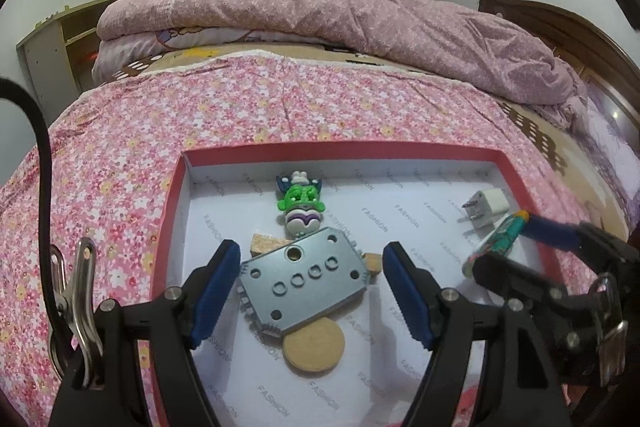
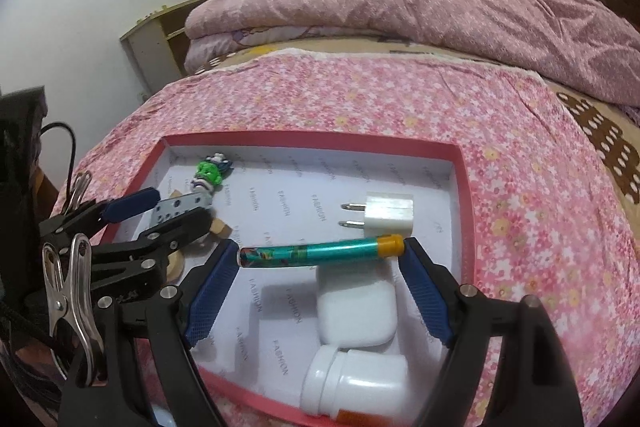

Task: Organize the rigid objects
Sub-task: 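Carry plate into tray with left while right carries lighter in, open both, then move left gripper to light-blue tape dispenser and grasp it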

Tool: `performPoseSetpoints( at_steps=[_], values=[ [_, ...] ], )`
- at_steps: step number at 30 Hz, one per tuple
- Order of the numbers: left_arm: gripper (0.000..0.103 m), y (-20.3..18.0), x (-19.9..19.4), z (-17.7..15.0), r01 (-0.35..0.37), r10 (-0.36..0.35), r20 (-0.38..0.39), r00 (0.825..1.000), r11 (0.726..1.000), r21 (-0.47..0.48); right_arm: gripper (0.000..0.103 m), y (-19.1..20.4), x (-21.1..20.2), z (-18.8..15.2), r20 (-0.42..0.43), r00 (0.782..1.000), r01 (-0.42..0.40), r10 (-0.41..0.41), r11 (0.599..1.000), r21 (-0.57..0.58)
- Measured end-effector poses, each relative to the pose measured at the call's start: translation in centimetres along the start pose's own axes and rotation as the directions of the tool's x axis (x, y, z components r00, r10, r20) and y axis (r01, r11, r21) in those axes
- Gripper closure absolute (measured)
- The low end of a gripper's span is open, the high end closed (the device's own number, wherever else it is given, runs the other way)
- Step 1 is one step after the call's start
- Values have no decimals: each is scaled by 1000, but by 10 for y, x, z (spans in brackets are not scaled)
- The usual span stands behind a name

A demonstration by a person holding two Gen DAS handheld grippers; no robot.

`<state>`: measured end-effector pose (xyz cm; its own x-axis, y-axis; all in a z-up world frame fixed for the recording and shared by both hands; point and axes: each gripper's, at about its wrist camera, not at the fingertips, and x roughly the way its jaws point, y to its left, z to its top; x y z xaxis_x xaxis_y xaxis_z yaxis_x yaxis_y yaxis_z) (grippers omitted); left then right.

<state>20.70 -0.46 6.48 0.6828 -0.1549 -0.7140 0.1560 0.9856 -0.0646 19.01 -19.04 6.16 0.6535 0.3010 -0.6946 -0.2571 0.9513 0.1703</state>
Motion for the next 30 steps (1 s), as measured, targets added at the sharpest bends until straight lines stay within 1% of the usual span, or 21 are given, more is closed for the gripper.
performPoseSetpoints(
  at_steps=[3,7,10,17,26,30],
  values=[
    [26,0,-8,-1,-6,6,8,1000,1000,3,20,1,-8,-1,20,1000,-3,3,1000,1],
    [26,2,-20,-4,-4,4,13,1000,1000,-10,20,-3,-17,-5,18,999,-40,39,998,44],
    [26,1,-29,-6,-3,3,17,1000,1000,-19,20,-1,-27,-9,32,998,-46,44,998,42],
    [26,-7,-47,-13,-10,10,31,999,1000,-7,20,3,-50,-17,69,995,-79,76,996,42],
    [26,-17,-64,-26,-8,8,29,1000,1000,9,20,-1,-69,-35,76,994,-85,80,995,58],
    [26,-19,-69,-33,-4,4,6,1000,1000,2,20,-5,-75,-47,61,996,-73,69,994,77]
  ],
)
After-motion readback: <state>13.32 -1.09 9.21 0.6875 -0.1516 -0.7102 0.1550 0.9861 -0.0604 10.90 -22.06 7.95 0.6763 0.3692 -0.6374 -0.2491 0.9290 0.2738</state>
